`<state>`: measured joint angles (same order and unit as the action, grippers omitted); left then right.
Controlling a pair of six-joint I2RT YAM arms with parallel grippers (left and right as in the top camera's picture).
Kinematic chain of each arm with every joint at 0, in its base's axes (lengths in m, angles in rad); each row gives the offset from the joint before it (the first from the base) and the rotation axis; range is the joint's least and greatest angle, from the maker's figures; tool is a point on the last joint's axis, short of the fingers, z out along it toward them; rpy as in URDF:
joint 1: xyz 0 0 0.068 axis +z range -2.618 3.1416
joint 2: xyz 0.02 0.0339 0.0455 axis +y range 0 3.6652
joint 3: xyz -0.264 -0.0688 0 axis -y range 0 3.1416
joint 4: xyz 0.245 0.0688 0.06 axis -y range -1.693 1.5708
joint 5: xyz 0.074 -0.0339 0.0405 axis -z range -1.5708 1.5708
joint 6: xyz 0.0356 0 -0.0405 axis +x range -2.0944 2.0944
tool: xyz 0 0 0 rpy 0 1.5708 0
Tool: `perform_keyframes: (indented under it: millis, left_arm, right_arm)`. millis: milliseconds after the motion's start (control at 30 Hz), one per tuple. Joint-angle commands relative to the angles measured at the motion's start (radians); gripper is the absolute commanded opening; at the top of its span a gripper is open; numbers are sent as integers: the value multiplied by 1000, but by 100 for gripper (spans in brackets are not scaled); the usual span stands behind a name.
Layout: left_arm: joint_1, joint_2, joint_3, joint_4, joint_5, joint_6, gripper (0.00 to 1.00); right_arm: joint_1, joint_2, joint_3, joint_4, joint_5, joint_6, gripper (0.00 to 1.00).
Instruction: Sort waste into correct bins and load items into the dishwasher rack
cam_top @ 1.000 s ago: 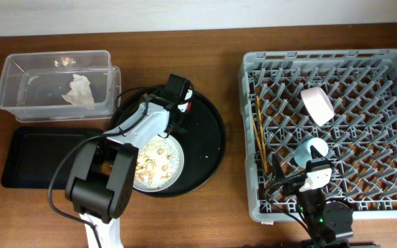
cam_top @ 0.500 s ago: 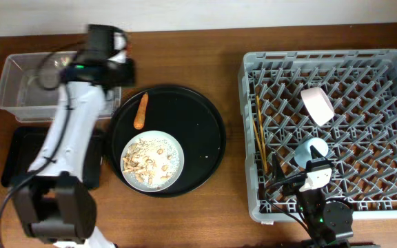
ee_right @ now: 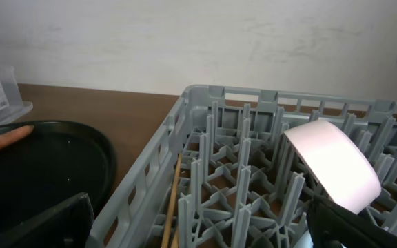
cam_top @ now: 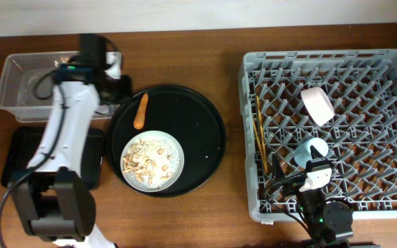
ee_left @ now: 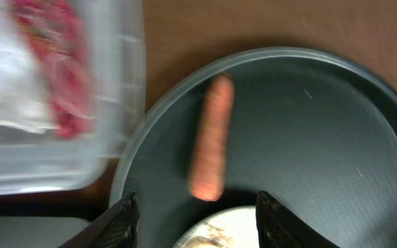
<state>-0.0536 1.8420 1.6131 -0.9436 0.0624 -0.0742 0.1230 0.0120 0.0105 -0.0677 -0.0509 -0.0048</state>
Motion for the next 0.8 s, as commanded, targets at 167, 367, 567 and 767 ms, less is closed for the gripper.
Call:
perform_keyframes:
  millis: [167, 367, 567, 767]
  left_arm:
    - [-121, -5, -381, 387, -201, 19, 47]
    - [-98, 83, -447, 521, -163, 24, 44]
    - [-98, 127, -433, 553, -156, 24, 28]
    - [-98, 46, -171, 192, -184, 22, 4]
  right_arm:
    - [-6, -6, -5, -5, -5, -6, 98]
    - [-6, -6, -5, -5, -5, -6, 98]
    - [-6, -6, -5, -5, -5, -6, 98]
    - [-6, -6, -5, -5, -5, -6, 98]
